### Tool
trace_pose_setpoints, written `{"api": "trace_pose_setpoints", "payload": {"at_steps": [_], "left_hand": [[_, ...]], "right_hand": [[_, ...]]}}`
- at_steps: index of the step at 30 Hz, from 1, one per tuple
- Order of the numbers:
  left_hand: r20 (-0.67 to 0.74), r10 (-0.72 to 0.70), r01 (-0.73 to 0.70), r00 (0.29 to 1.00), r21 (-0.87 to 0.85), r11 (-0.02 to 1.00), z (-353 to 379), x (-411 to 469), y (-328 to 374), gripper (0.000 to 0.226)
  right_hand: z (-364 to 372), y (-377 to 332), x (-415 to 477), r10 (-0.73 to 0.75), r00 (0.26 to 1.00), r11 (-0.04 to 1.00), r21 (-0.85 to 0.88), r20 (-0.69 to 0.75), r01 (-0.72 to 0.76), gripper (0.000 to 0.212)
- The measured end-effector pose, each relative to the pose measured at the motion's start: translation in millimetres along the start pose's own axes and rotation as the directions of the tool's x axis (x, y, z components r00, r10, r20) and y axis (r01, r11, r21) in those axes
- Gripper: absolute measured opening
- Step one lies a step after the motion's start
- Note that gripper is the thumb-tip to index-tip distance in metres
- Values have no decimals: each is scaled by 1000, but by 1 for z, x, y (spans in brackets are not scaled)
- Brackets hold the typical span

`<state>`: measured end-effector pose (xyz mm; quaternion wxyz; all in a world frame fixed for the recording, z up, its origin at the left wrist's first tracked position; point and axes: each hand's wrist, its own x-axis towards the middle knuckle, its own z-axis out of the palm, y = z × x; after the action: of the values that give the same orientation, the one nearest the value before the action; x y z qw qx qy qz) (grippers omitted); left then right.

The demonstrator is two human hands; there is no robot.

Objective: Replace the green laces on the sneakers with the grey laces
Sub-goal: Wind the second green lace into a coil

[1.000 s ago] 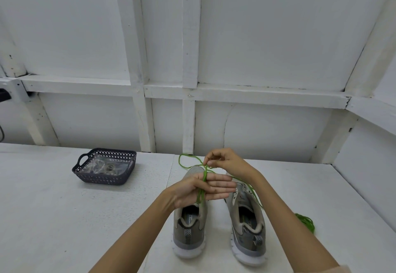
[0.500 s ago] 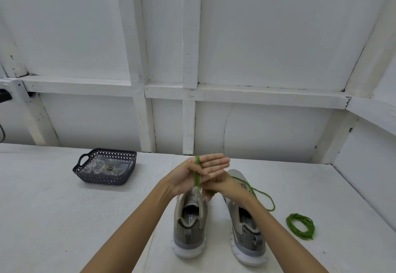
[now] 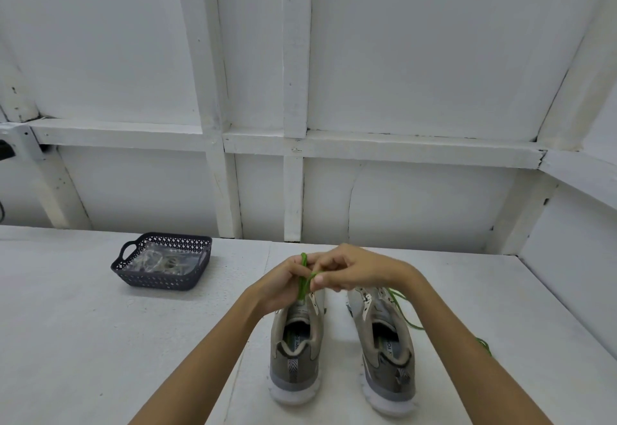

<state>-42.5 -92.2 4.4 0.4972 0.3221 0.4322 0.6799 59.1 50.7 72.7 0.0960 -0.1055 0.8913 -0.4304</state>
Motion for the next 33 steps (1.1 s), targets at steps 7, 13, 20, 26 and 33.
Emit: {"api": "trace_pose_setpoints", "payload": {"at_steps": [7, 13, 20, 26, 33], "left_hand": [[96, -69, 91, 993, -240, 967, 7, 1, -5, 54], [208, -133, 185, 969, -257, 949, 8, 2, -6, 104], [302, -159, 216, 940, -165, 962, 12, 5, -3, 117], [250, -114, 165, 962, -196, 967, 9, 7, 9, 116], [164, -63, 99, 984, -222, 970, -3, 10, 16, 113]], "right_hand": [[-16, -2, 10, 39, 995, 996, -71, -92, -45, 14], [-21, 11, 22, 2, 967, 995, -97, -254, -28, 10], [-19, 38, 34, 15, 943, 999, 41, -331, -1, 9], [9, 67, 27, 152, 946, 976, 194, -288, -98, 30], [33, 59, 2, 108, 992, 965, 249, -72, -87, 7]]}}
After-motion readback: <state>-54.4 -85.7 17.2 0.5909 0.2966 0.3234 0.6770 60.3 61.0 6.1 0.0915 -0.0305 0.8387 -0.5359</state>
